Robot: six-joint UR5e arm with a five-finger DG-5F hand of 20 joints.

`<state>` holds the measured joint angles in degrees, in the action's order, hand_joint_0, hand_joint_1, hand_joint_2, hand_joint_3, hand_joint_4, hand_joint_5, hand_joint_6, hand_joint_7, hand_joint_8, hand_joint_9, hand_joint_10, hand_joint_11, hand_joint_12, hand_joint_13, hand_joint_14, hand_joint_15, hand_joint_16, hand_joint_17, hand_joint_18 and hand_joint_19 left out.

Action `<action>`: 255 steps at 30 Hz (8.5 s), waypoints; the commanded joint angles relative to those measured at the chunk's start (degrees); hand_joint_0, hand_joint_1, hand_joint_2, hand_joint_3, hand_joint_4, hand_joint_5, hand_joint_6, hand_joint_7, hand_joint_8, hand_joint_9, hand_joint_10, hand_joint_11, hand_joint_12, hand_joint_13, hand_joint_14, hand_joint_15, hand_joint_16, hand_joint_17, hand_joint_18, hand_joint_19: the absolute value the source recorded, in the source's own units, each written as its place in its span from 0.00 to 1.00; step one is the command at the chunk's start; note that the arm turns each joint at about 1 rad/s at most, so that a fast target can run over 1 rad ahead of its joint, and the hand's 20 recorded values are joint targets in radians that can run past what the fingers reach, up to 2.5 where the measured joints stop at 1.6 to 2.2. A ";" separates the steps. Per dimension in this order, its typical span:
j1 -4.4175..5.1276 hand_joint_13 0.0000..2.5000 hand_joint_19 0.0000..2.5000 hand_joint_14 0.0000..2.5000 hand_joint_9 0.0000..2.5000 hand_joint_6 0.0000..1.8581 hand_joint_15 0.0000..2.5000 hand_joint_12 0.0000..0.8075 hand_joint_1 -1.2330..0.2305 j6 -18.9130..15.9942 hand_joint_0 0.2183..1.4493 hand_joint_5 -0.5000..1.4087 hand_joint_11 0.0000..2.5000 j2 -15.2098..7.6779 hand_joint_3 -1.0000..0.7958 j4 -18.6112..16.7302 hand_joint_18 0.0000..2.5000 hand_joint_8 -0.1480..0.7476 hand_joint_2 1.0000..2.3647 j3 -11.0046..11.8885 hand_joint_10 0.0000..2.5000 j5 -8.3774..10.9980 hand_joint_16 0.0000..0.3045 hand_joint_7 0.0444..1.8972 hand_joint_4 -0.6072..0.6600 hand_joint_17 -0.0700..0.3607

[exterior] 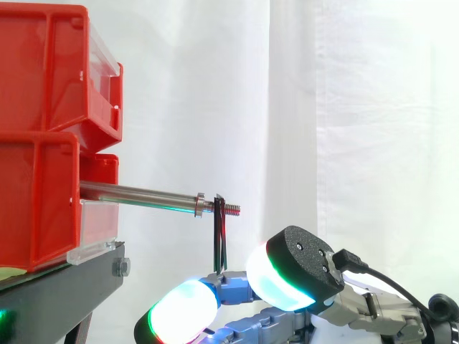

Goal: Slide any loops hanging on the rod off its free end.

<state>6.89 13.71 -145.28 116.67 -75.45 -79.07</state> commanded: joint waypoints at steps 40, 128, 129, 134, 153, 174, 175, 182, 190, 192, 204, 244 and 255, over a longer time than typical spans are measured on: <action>-0.74 0.30 0.09 0.00 0.40 0.36 0.05 0.42 0.35 0.09 0.36 0.18 0.21 0.00 0.42 -2.06 0.26 0.54 0.01 1.62 0.00 -1.70 0.15 0.57 0.65 0.40; -2.59 0.30 0.12 0.00 0.38 0.48 0.07 0.45 0.34 4.13 0.32 0.17 0.23 16.87 0.45 31.51 0.27 0.56 0.01 -4.53 0.00 -5.92 0.17 0.61 0.65 0.43; -2.59 0.30 0.12 0.00 0.38 0.48 0.07 0.44 0.33 4.13 0.32 0.16 0.23 16.87 0.42 31.51 0.26 0.56 0.01 -4.53 0.00 -5.92 0.16 0.61 0.65 0.42; -2.41 0.31 0.12 0.00 0.39 0.47 0.07 0.44 0.41 3.43 0.31 0.17 0.23 17.31 0.33 32.21 0.27 0.56 0.01 -4.62 0.01 -5.74 0.16 0.64 0.67 0.42; -2.15 0.30 0.13 0.00 0.37 0.49 0.09 0.46 0.29 3.43 0.33 0.17 0.23 18.02 0.46 34.15 0.28 0.56 0.01 -4.53 0.01 -4.51 0.17 0.67 0.63 0.43; -2.15 0.30 0.13 0.00 0.40 0.48 0.09 0.46 0.34 3.43 0.31 0.19 0.25 18.02 0.46 34.32 0.28 0.56 0.01 -4.53 0.01 -4.07 0.17 0.73 0.65 0.43; -2.15 0.30 0.13 0.00 0.40 0.48 0.08 0.45 0.34 3.43 0.32 0.19 0.25 18.02 0.46 34.32 0.28 0.56 0.01 -4.53 0.01 -4.07 0.17 0.73 0.65 0.43; -2.15 0.31 0.13 0.00 0.40 0.48 0.09 0.47 0.34 3.43 0.31 0.19 0.24 18.02 0.49 34.15 0.29 0.57 0.01 -4.53 0.00 -4.16 0.18 0.73 0.64 0.45; -1.97 0.32 0.13 0.00 0.42 0.47 0.08 0.51 0.39 3.43 0.29 0.20 0.23 18.02 0.49 34.32 0.31 0.60 0.01 -4.53 0.00 -3.55 0.21 0.75 0.64 0.49; -1.88 0.32 0.13 0.00 0.42 0.47 0.08 0.53 0.39 3.52 0.29 0.20 0.23 18.02 0.50 34.32 0.31 0.61 0.01 -4.53 0.00 -3.37 0.22 0.76 0.64 0.50; -1.79 0.32 0.12 0.00 0.42 0.47 0.08 0.55 0.39 3.34 0.30 0.21 0.22 17.93 0.53 34.50 0.31 0.63 0.00 -4.53 0.00 -3.11 0.23 0.77 0.61 0.53; -1.71 0.32 0.14 0.00 0.41 0.47 0.10 0.51 0.39 4.57 0.30 0.20 0.22 17.93 0.53 34.50 0.26 0.61 0.00 -4.53 0.00 -3.11 0.22 0.70 0.60 0.51; -1.71 0.32 0.15 0.00 0.42 0.47 0.11 0.51 0.39 4.57 0.30 0.20 0.22 18.02 0.53 34.50 0.26 0.61 0.00 -4.62 0.00 -3.11 0.22 0.70 0.60 0.51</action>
<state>5.19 18.28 -127.30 151.17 -80.03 -82.18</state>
